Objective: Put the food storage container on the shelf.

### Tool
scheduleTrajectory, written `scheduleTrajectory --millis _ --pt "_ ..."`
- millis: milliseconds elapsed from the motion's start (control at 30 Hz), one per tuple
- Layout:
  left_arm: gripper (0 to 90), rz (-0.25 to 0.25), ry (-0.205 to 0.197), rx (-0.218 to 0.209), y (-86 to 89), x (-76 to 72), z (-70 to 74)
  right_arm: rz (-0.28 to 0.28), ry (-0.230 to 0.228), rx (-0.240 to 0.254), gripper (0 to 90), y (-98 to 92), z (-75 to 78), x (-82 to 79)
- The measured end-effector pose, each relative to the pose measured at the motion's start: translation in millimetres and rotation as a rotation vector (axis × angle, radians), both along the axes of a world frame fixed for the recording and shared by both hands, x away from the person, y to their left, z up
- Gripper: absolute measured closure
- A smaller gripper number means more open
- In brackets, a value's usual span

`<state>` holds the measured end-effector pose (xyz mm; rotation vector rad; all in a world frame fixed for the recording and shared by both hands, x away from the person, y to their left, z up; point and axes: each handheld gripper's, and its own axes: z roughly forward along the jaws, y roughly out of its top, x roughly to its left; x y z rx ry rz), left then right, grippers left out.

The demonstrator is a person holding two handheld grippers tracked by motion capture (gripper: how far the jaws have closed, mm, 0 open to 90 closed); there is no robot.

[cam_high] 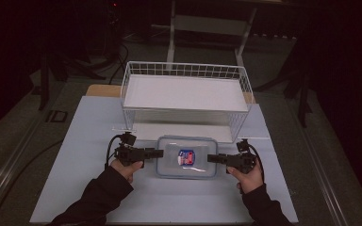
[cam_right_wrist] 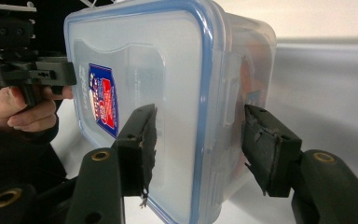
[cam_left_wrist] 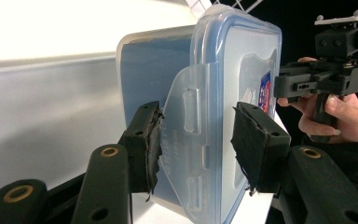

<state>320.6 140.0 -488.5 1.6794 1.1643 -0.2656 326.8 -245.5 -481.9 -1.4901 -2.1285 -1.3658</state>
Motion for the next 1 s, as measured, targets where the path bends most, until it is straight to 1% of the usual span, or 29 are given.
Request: scheduleTrajectory --millis 33,67,133,167,200,233,267,300,367,400,500,533,700,733,767,833,900,933,1000 --pt "52.4 0.0 0.0 0.0 0.0 0.0 0.0 0.0 0.0 0.0 46.2 0.0 0.0 0.0" --pt "52.4 0.009 -0.032 0.001 -0.4 4.2 2.3 -0.004 -0.032 0.003 46.1 0.3 2.2 6.3" --pt "52.4 0.01 -0.056 0.004 -0.6 7.9 3.2 -0.006 -0.05 0.007 46.1 0.3 3.7 10.2" --pt "52.4 0.008 -0.059 0.002 -0.4 9.7 3.1 -0.004 -0.065 0.004 46.1 0.3 4.5 12.2" --pt "52.4 0.008 -0.059 0.002 -0.4 9.7 3.1 -0.004 -0.065 0.004 46.1 0.3 4.5 12.2" --pt "52.4 0.012 -0.059 -0.006 -1.3 13.8 1.7 -0.007 -0.082 0.0 46.1 0.2 6.4 16.5" --pt "52.4 0.012 -0.059 -0.006 -1.3 13.8 1.7 -0.007 -0.082 0.0 46.1 0.2 6.4 16.5" --pt "52.4 0.015 -0.072 -0.006 -2.5 17.0 0.5 -0.01 -0.093 -0.001 46.2 -0.5 7.1 21.1" --pt "52.4 0.017 -0.075 -0.007 -3.2 18.9 -0.1 -0.012 -0.098 -0.004 46.2 -1.0 7.1 23.2" --pt "52.4 0.019 -0.099 -0.005 -4.0 21.2 -0.5 -0.01 -0.101 -0.005 46.1 -1.5 7.2 25.0" --pt "52.4 0.021 -0.13 -0.007 -7.3 26.5 -1.6 -0.017 -0.13 0.0 46.1 -4.4 5.1 30.3" --pt "52.4 0.024 -0.124 -0.008 -8.6 28.6 -2.7 -0.02 -0.129 0.004 46.1 -5.8 4.0 32.2" --pt "52.3 0.026 -0.148 -0.008 -11.7 39.0 -7.6 -0.038 -0.136 0.008 46.0 -9.5 -1.8 40.9" --pt "52.3 0.029 -0.155 -0.011 -11.8 41.0 -8.5 -0.046 -0.134 0.01 45.8 -9.2 -2.4 42.3" --pt "52.3 0.034 -0.15 -0.012 -11.9 43.2 -9.2 -0.049 -0.138 0.012 45.8 -9.2 -3.2 44.4" --pt "52.3 0.035 -0.154 -0.011 -11.7 45.4 -10.2 -0.057 -0.14 0.01 45.6 -8.3 -3.6 49.1" --pt "52.1 0.047 -0.159 -0.017 -10.8 52.5 -13.0 -0.063 -0.148 0.007 45.6 -6.8 -3.8 53.8" --pt "51.9 0.055 -0.155 -0.017 -10.4 54.5 -13.6 -0.066 -0.155 0.004 45.6 -5.8 -4.0 56.0" --pt "51.7 0.063 -0.161 -0.015 -10.1 56.3 -14.1 -0.072 -0.163 0.002 45.5 -3.8 -5.0 59.7"
